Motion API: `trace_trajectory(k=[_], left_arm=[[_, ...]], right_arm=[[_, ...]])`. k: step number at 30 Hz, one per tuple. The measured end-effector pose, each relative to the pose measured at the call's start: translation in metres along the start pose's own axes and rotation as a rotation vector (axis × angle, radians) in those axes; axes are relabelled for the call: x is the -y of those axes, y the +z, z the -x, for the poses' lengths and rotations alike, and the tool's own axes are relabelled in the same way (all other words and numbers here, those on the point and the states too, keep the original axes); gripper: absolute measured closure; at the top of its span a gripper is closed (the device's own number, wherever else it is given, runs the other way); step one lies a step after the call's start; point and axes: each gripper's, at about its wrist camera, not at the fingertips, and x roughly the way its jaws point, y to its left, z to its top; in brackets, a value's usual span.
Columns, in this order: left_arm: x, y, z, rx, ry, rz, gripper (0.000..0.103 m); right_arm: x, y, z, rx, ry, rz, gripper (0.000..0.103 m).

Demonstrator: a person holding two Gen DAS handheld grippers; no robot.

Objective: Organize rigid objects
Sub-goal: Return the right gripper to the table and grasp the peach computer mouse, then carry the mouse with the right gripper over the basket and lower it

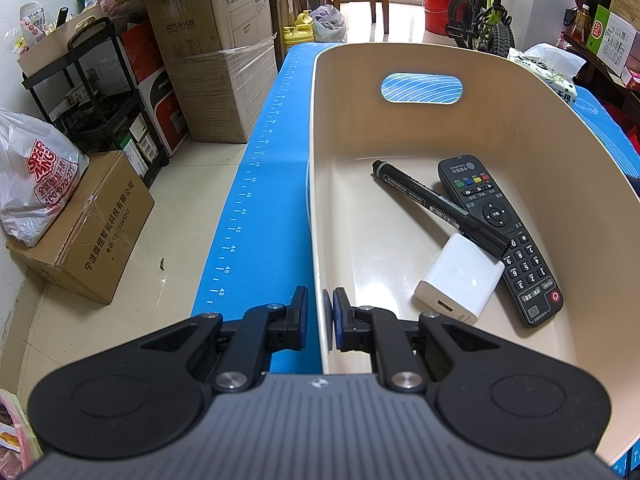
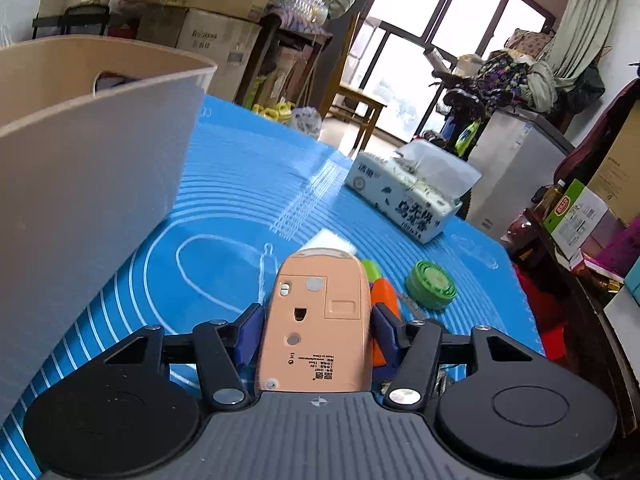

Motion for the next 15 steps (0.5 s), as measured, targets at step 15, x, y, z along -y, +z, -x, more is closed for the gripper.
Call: trace_trajectory(k=[15], left_arm=[[-0.001,0.000,0.000,0.000,-0.001,0.000,0.087]], right_arm=[[0.016,0.048,0.072,0.201,0.041,-0.033,0.041]])
